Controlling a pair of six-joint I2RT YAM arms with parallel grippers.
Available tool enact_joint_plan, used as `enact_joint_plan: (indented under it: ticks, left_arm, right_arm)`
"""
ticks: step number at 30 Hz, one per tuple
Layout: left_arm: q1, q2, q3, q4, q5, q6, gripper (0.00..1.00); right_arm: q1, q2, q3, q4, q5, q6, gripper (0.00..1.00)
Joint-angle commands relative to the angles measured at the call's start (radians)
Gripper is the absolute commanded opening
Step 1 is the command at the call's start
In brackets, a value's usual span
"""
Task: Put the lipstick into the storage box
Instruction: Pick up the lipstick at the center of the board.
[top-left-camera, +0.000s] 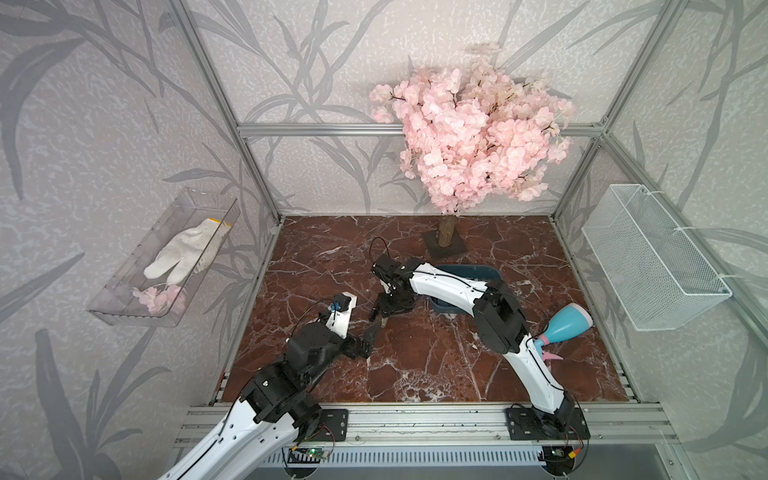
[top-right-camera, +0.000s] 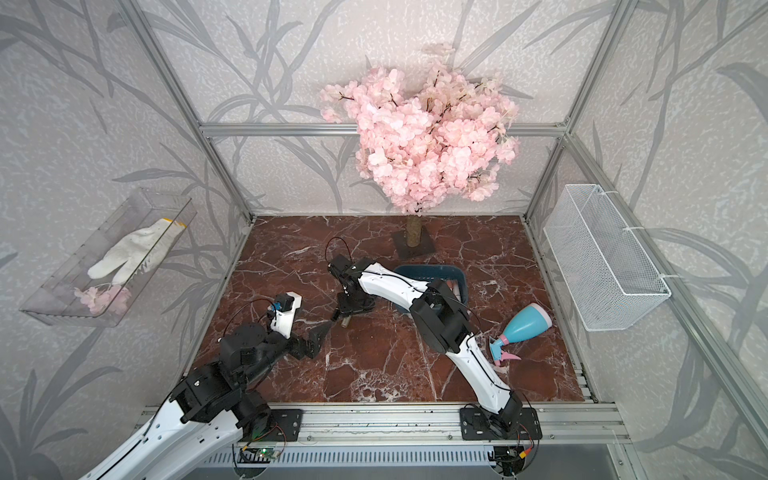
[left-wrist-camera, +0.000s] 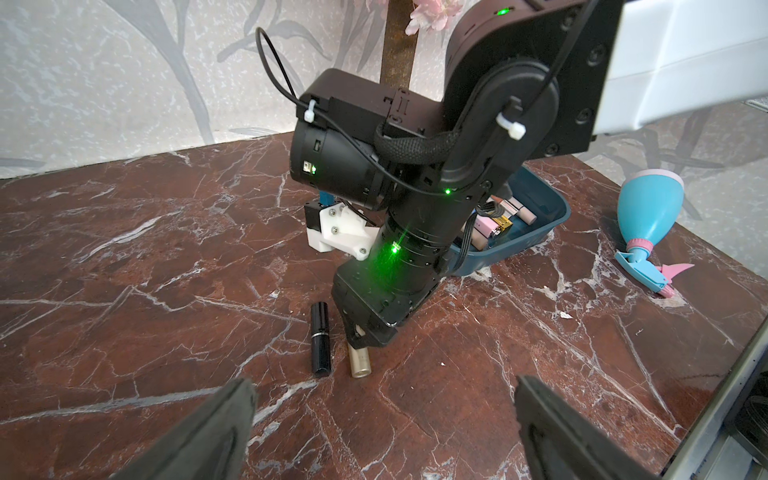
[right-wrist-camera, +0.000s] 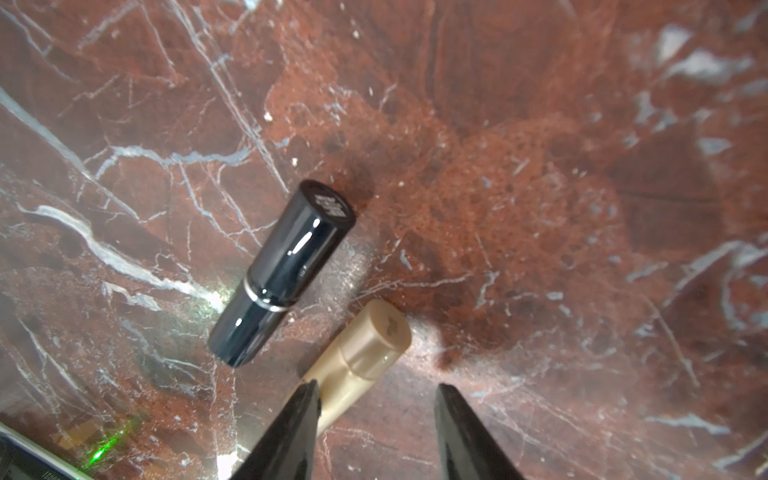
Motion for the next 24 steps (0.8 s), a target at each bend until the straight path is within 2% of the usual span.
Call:
enact_joint_plan:
  ticks: [1, 11, 24]
  left_arm:
    - [0.004, 0.004, 0.030, 0.013, -0.014, 0.002, 1.00]
    - [0.004, 0.000, 0.034, 0.004, -0.014, 0.001, 1.00]
    - [0.004, -0.024, 0.033, -0.024, -0.027, 0.002, 1.00]
  right_arm:
    - [0.004, 0.039, 0.027, -0.045, 0.020, -0.013, 0.50]
    - [0.005, 0.063, 0.066, -0.047, 0.003, -0.016, 0.50]
    - [0.020, 0.146, 0.196, -0.120, 0.023, -0.039, 0.50]
